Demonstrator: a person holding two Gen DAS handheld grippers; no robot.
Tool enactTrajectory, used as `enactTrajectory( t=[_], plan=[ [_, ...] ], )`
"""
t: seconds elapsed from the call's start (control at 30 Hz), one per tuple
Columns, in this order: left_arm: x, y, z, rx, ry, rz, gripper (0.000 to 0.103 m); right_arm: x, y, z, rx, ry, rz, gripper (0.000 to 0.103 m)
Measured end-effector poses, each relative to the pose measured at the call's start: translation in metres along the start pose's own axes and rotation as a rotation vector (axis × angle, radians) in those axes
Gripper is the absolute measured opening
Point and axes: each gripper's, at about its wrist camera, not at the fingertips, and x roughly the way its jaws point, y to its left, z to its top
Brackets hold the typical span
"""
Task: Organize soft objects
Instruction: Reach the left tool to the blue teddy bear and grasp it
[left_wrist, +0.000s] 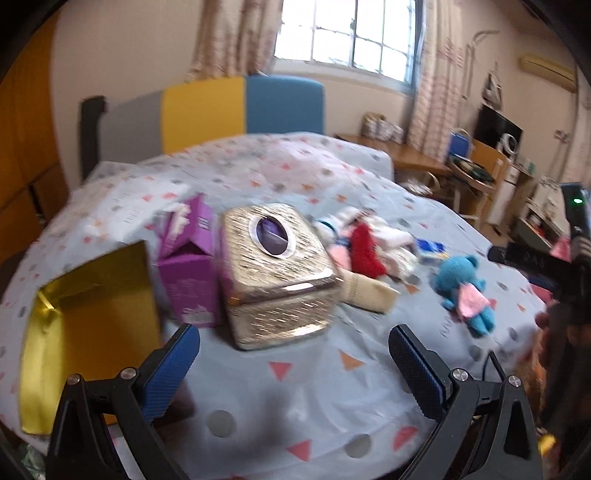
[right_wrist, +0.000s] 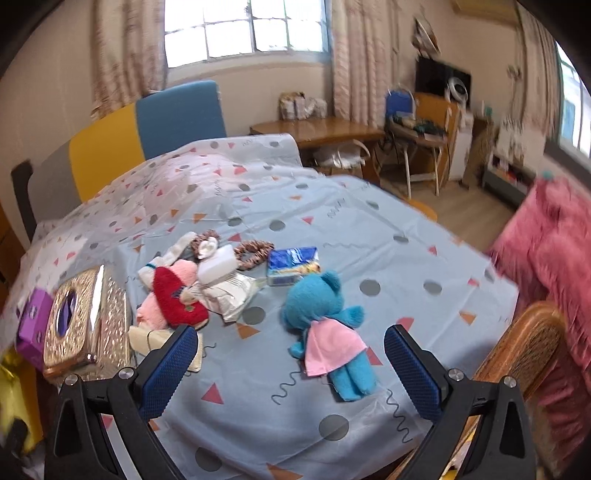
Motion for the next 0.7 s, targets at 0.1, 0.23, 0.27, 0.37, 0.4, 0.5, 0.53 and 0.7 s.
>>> enactTrajectory(
  t=[0.1,0.23,0.27,0.37,0.4,0.5,0.53,0.7],
  plan=[
    [0.012,-0.017,0.001,0.053,0.040,-0.063,0.103,0.006,-0.026,0.007,0.076,0.004,-0.015,0.103],
    [0.025,-0.038,0.006,0.130,0.065,-0.094,0.103,0.008,-0.059,0.012,0.183,0.005,-0.003,0.103],
    [0.028,-0.044,0.008,0.142,0.067,-0.110,0.103,0.008,-0.068,0.013,0.201,-0.002,-0.013,0.103],
    [0.038,-0.057,0.012,0.171,0.088,-0.146,0.103,0.009,-0.083,0.015,0.234,-0.009,-0.025,0.103],
    [0.043,-0.063,0.015,0.178,0.096,-0.160,0.103,0.009,-0.088,0.015,0.249,-0.004,-0.024,0.103],
    [0.069,-0.085,0.024,0.189,0.153,-0.231,0.101,0.008,-0.100,0.017,0.281,-0.009,-0.009,0.103],
    [0.074,-0.091,0.026,0.190,0.169,-0.245,0.099,0.008,-0.102,0.018,0.285,-0.012,-0.007,0.103],
    [0.121,-0.139,0.036,0.225,0.274,-0.328,0.081,0.001,-0.112,0.021,0.273,-0.038,0.009,0.103]
  ],
)
